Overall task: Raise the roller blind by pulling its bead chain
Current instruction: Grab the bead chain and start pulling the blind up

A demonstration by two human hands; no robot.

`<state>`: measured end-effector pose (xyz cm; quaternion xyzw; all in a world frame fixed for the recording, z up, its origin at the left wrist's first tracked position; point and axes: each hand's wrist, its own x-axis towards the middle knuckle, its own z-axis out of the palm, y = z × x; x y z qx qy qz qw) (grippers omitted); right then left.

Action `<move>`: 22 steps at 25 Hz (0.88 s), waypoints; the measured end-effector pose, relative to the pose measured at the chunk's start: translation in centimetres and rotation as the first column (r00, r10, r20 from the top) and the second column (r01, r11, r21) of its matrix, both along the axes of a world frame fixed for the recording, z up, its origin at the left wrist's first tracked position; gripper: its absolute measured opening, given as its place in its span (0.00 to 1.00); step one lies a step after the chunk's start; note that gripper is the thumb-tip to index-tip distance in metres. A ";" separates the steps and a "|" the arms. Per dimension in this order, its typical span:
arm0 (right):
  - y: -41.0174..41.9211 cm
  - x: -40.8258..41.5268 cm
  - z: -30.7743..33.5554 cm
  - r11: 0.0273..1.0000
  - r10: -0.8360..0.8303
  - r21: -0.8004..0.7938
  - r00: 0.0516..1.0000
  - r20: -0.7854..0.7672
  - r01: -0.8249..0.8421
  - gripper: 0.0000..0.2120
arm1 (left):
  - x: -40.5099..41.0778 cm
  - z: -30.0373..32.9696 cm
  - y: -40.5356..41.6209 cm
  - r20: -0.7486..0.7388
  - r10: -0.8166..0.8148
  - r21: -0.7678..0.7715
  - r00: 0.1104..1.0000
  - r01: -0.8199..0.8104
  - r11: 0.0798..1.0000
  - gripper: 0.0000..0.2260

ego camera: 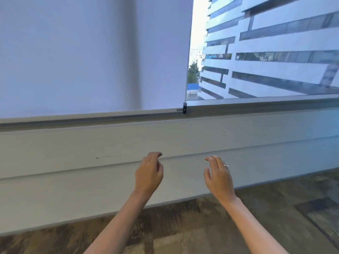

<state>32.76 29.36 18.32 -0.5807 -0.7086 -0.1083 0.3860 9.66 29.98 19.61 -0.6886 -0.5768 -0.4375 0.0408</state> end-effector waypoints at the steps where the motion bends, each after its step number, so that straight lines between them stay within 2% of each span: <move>1: 2.3 0.7 1.5 1.000 0.014 0.023 1.000 -0.012 -0.014 0.14 | 1.0 1.5 2.2 0.019 -0.007 0.031 1.000 0.006 1.000 0.12; 6: 13.3 3.1 8.0 0.992 0.099 0.086 0.990 -0.102 -0.090 0.13 | 5.5 7.7 12.7 0.180 0.001 0.146 0.984 -0.028 0.989 0.11; 11: 22.1 3.6 12.1 0.981 0.188 0.083 0.958 -0.216 -0.173 0.12 | 8.9 10.3 20.5 0.324 -0.024 0.182 0.946 -0.037 0.983 0.09; 16: 30.3 3.5 14.1 0.971 0.238 0.071 0.898 -0.369 -0.228 0.12 | 11.1 11.4 29.1 0.372 -0.032 0.154 0.928 -0.028 0.988 0.08; 22: 40.7 3.0 16.1 0.976 0.218 0.061 0.897 -0.384 -0.211 0.14 | 12.9 13.8 41.1 0.315 -0.065 0.092 0.947 0.038 0.995 0.10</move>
